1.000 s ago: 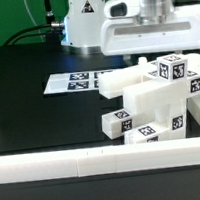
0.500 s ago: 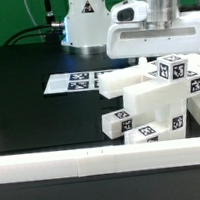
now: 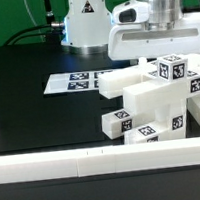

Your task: Assemble chair

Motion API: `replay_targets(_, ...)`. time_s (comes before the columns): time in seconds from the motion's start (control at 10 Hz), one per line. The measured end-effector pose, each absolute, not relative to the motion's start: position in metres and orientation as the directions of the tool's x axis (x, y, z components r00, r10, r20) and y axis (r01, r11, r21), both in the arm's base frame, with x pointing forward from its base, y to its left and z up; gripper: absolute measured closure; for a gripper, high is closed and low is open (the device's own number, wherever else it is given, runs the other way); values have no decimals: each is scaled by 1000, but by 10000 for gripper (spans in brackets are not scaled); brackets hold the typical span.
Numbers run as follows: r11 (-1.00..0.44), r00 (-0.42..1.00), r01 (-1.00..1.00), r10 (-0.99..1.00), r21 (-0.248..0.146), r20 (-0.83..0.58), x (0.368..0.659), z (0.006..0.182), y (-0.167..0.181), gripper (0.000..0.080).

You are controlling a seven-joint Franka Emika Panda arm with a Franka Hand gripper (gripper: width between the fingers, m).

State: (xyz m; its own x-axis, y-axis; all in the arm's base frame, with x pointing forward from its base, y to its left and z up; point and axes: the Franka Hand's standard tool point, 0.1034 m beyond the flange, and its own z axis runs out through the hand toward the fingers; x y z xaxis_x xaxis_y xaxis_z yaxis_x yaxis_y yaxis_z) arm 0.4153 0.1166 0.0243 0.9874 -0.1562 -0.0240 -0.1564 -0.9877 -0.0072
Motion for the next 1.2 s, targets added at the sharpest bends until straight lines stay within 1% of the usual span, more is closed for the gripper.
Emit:
replay_targets(0.5, -988, 987, -157, -157, 2, -25, 424, 14, 117, 150)
replay_targets(0.9, -988, 988, -153, -153, 9, -34, 422, 7, 118, 150)
replay_targets(1.0, -988, 987, -154, -154, 10, -34, 422, 7, 117, 198)
replay_targets(1.1, -988, 987, -156, -156, 10, -34, 422, 7, 116, 198)
replay_targets(1.2, -988, 987, -156, -156, 10, -35, 422, 7, 116, 372)
